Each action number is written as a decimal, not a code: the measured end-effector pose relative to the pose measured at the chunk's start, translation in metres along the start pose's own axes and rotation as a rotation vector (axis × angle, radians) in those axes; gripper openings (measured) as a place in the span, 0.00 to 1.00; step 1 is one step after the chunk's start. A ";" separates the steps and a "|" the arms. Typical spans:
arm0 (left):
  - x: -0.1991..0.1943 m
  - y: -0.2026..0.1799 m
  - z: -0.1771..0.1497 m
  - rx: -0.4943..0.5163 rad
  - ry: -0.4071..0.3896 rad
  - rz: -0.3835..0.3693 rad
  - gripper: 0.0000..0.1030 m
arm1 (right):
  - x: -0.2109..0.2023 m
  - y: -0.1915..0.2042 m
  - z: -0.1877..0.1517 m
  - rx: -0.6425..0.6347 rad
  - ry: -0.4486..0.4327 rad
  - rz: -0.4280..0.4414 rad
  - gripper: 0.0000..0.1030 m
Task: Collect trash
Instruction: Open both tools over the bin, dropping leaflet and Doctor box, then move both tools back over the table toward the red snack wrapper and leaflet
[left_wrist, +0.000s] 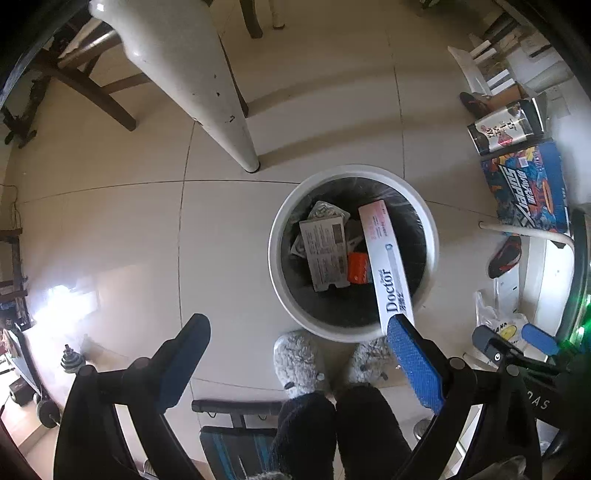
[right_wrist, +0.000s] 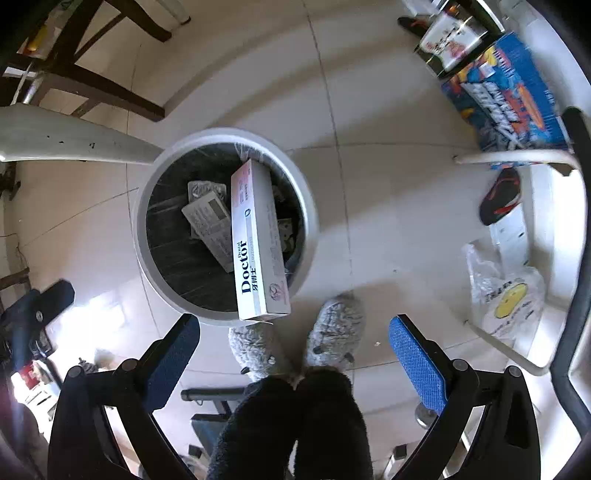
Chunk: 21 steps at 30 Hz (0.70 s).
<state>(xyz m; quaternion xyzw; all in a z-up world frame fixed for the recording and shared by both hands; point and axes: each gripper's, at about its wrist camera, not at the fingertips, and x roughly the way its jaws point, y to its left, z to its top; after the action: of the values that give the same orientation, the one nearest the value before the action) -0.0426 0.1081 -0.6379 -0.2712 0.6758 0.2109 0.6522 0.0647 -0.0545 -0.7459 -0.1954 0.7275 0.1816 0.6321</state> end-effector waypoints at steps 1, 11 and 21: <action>-0.005 -0.001 -0.002 -0.002 -0.003 -0.001 0.95 | -0.007 -0.001 -0.001 -0.001 -0.009 -0.004 1.00; -0.072 -0.015 -0.036 0.003 -0.003 -0.003 0.95 | -0.092 -0.004 -0.039 -0.011 -0.070 -0.015 1.00; -0.183 -0.019 -0.075 0.040 -0.022 -0.008 0.95 | -0.221 -0.004 -0.096 -0.013 -0.132 0.024 1.00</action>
<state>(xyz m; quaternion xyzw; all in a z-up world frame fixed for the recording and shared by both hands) -0.0882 0.0625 -0.4498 -0.2585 0.6714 0.1976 0.6658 0.0129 -0.0953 -0.5141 -0.1785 0.6853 0.2064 0.6752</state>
